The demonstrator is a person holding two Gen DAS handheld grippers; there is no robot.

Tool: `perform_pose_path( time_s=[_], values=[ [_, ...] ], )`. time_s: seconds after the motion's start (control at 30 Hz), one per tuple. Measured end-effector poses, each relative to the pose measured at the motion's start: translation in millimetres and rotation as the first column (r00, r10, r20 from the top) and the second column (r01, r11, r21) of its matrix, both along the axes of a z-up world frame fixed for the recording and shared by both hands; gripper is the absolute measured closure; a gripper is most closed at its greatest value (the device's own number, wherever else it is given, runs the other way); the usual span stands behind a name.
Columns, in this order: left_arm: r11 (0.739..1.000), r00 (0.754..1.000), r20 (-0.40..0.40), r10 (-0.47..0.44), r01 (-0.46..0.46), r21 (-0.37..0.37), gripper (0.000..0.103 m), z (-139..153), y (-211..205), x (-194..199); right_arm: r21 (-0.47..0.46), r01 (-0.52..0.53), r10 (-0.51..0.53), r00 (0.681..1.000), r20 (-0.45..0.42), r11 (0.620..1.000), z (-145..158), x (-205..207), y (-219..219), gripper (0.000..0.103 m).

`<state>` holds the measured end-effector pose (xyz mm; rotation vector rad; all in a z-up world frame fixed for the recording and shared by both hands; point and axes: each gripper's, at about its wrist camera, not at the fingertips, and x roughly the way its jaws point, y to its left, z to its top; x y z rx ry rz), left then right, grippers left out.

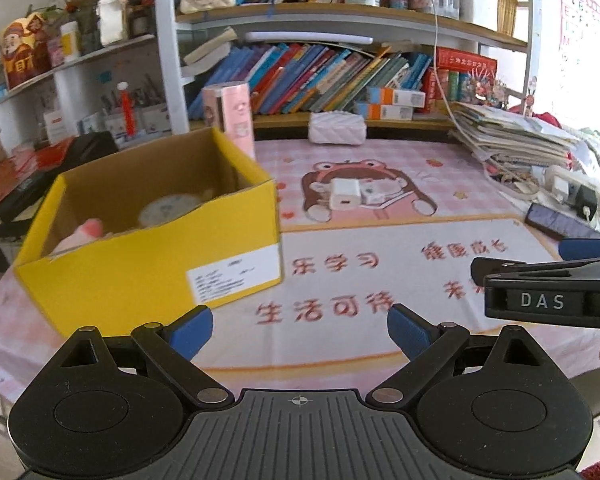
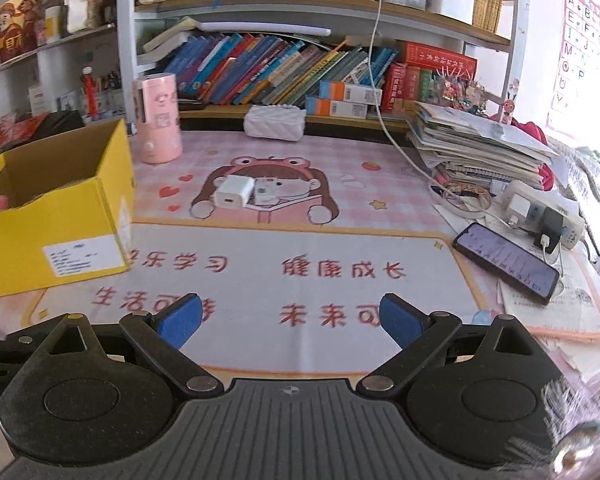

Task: Organize objects
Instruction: 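Move both tools toward the white charger and small white box on the mat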

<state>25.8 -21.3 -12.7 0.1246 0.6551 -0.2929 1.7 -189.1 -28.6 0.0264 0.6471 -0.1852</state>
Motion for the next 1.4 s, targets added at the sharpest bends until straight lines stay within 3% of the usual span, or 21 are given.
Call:
perform_pose_path(
  time_s=[0.6,0.97,1.4],
  values=[
    [0.999,1.0,-0.029,-0.005,0.004,-0.042,0.007,-4.9,-67.5,70.7,-0.015,-0.104,0.104,0.995,-0.007,0.994,4.3,83.9,-54.4,0.008],
    [0.998,0.995,-0.081,0.048,-0.051,-0.026,0.007,-10.8,-99.3,104.1,0.027,-0.181,0.182,0.983,-0.018,0.983,-1.8,126.9,-86.0,0.01],
    [0.99,0.991,-0.053,0.12,-0.116,0.081,0.007,-14.4,-131.0,140.2,0.078,-0.245,0.246,0.969,-0.009,0.966,-9.3,168.0,-113.3,0.01]
  ],
)
